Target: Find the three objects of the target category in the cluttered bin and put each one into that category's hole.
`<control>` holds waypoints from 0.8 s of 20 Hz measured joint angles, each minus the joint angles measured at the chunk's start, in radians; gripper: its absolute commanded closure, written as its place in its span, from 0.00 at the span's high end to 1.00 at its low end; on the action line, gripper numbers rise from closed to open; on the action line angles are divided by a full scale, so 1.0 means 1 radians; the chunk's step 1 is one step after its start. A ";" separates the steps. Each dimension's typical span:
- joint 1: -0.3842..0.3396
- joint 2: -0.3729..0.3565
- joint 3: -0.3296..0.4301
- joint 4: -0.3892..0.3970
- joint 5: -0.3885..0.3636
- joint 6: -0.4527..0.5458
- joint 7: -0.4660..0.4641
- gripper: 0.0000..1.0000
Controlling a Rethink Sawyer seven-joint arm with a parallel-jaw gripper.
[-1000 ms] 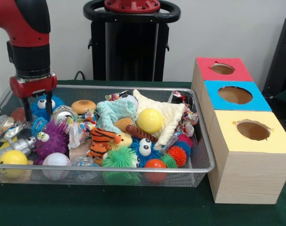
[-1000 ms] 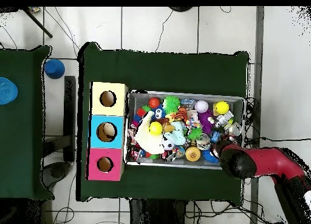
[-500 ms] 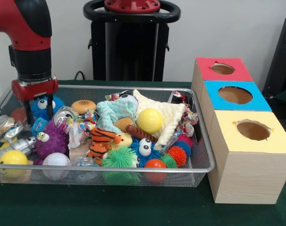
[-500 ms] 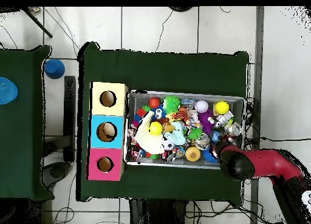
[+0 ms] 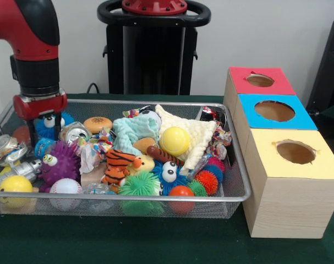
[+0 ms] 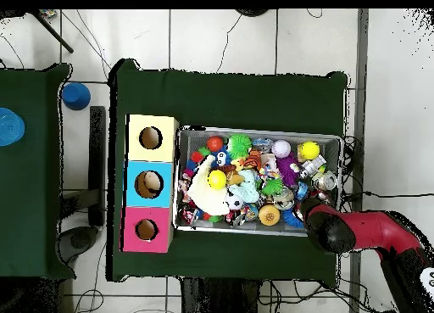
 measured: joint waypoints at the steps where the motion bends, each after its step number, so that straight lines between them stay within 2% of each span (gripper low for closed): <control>1: 0.000 0.003 -0.001 -0.004 0.000 -0.005 0.000 1.00; 13: 0.001 0.028 -0.013 -0.038 0.001 -0.025 0.000 1.00; 14: 0.001 0.029 -0.013 -0.040 0.001 -0.025 0.000 0.00; 16: 0.001 0.030 -0.014 -0.042 0.001 -0.025 0.000 0.00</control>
